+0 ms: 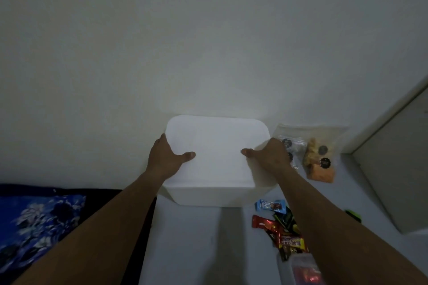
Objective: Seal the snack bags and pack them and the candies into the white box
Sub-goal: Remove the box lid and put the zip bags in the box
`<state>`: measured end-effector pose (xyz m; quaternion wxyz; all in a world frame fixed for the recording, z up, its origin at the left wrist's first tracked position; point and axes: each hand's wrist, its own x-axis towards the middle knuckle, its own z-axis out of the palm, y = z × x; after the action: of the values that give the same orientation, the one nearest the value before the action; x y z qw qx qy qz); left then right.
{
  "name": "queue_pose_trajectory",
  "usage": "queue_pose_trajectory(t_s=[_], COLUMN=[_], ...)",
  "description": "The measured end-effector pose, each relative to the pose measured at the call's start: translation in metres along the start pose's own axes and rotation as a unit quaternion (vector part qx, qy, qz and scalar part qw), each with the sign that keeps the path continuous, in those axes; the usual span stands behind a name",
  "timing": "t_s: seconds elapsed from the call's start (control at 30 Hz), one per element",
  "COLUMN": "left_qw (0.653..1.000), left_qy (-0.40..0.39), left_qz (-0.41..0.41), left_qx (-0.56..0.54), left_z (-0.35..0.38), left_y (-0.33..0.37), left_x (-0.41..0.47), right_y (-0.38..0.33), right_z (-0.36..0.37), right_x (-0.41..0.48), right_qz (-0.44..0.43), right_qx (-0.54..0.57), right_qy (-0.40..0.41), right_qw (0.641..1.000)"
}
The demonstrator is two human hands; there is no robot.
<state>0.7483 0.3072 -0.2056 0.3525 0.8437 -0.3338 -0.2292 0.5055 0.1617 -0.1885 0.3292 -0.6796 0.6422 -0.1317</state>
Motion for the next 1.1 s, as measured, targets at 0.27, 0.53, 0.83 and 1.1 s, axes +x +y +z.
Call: queue_pose_trajectory(t_s=[0.27, 0.53, 0.83, 1.1], left_qw=[0.999, 0.997, 0.997, 0.998], left_qy=[0.037, 0.076, 0.077, 0.051], left_qz=[-0.007, 0.007, -0.002, -0.005], left_qx=[-0.023, -0.015, 0.005, -0.033], left_z=[0.005, 0.003, -0.006, -0.013], left_y=[0.006, 0.015, 0.022, 0.036], left_x=[-0.01, -0.012, -0.02, -0.018], right_y=[0.003, -0.01, -0.01, -0.002], right_z=[0.003, -0.009, -0.023, -0.033], right_x=[-0.013, -0.019, -0.031, -0.029], right_qz=[-0.007, -0.022, -0.037, -0.03], right_qx=[0.052, 0.051, 0.041, 0.082], right_qy=[0.051, 0.074, 0.065, 0.052], right_qw=[0.997, 0.996, 0.996, 0.995])
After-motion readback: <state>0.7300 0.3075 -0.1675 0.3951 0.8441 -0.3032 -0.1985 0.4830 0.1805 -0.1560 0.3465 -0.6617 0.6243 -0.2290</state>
